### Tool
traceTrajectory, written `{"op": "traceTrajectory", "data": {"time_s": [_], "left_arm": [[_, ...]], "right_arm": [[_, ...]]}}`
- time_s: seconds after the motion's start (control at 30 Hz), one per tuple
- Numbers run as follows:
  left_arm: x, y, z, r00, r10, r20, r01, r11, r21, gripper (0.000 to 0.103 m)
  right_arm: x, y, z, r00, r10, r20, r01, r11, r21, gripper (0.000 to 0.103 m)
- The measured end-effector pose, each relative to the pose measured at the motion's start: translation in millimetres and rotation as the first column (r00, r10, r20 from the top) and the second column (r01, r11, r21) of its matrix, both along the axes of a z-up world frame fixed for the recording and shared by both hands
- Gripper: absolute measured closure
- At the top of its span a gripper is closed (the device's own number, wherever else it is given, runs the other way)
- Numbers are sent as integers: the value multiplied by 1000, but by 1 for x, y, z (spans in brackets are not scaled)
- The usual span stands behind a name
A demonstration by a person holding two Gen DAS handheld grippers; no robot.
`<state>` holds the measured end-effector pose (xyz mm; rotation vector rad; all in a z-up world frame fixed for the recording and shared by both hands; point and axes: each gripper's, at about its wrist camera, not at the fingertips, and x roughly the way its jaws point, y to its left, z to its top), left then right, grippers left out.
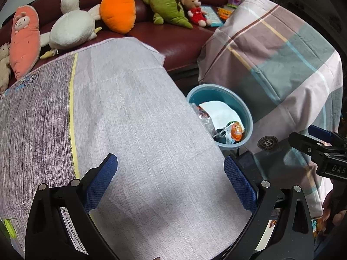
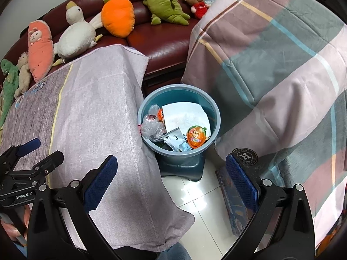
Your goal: Collect trash
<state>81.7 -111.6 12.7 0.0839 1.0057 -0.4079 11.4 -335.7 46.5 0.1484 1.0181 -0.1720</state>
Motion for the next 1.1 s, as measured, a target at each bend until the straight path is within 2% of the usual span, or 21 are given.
{"op": "traceTrajectory", "data": {"time_s": [0.53, 1.1], "left_arm": [[12, -7, -22, 1000, -7, -8, 7, 999, 40, 4], [23, -11, -36, 1000, 10, -14, -9, 996, 86, 4]], "right_arm": [[23, -8, -31, 997, -25, -69, 27, 999, 28, 7], [38, -9, -45, 994, -43, -103, 45, 999, 20, 7]]}}
